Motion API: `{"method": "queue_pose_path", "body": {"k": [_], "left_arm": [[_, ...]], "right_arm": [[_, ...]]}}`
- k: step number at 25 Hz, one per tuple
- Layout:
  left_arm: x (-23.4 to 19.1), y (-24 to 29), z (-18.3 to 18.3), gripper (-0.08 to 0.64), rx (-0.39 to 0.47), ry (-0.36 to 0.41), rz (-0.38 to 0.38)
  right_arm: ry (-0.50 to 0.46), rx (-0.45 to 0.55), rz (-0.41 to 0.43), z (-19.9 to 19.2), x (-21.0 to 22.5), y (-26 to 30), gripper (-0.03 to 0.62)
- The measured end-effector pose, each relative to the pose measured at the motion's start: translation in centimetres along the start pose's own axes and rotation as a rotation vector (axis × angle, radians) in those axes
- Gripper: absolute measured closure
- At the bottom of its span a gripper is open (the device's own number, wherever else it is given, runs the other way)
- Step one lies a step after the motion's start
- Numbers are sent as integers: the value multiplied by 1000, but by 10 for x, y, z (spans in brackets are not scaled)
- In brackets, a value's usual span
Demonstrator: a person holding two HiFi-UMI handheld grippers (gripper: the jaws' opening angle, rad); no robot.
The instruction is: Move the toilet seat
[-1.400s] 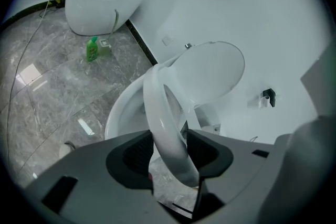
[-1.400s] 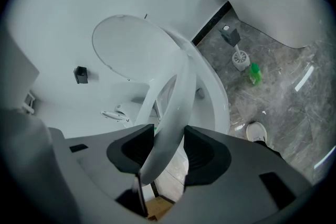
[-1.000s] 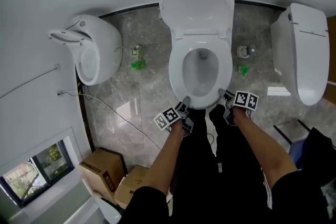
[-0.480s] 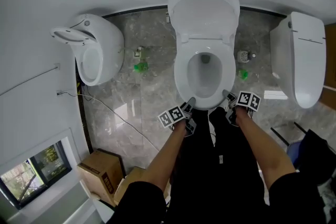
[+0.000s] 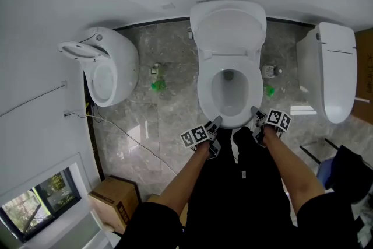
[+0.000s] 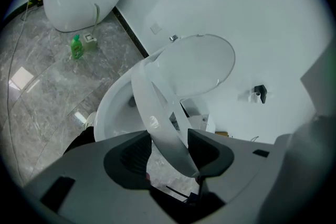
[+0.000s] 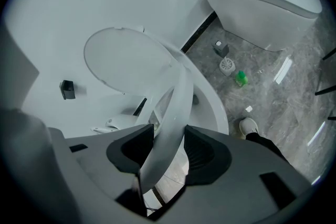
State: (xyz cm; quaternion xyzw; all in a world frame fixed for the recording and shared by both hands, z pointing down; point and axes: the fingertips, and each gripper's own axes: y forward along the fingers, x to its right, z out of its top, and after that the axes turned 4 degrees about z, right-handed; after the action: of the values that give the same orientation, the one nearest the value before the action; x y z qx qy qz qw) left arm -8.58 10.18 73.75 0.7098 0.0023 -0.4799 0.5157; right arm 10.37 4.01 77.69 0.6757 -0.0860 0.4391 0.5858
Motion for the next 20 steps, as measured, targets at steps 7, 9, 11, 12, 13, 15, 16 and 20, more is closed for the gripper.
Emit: {"method": "queue_pose_path", "body": {"k": [7, 9, 11, 12, 13, 15, 16, 20], "left_arm": [[18, -7, 12, 325, -79, 57, -52], [24, -10, 17, 323, -77, 60, -66], [33, -13, 24, 324, -65, 58, -86], [37, -13, 27, 324, -61, 58, -96], [41, -14, 29, 324, -61, 58, -105], [47, -16, 34, 324, -67, 59, -121], [50, -17, 36, 324, -70, 60, -130], [64, -23, 45, 324, -73, 75, -186]], "right_arm": [[49, 75, -10, 9, -16, -6, 396], [64, 95, -5, 12, -22, -8, 396], [85, 125, 16, 17, -30, -11, 396], [95, 140, 27, 20, -34, -12, 396], [101, 152, 34, 23, -37, -13, 396], [111, 171, 37, 27, -41, -15, 396], [117, 181, 36, 29, -43, -15, 396], [155, 243, 55, 37, -55, -20, 394]]}}
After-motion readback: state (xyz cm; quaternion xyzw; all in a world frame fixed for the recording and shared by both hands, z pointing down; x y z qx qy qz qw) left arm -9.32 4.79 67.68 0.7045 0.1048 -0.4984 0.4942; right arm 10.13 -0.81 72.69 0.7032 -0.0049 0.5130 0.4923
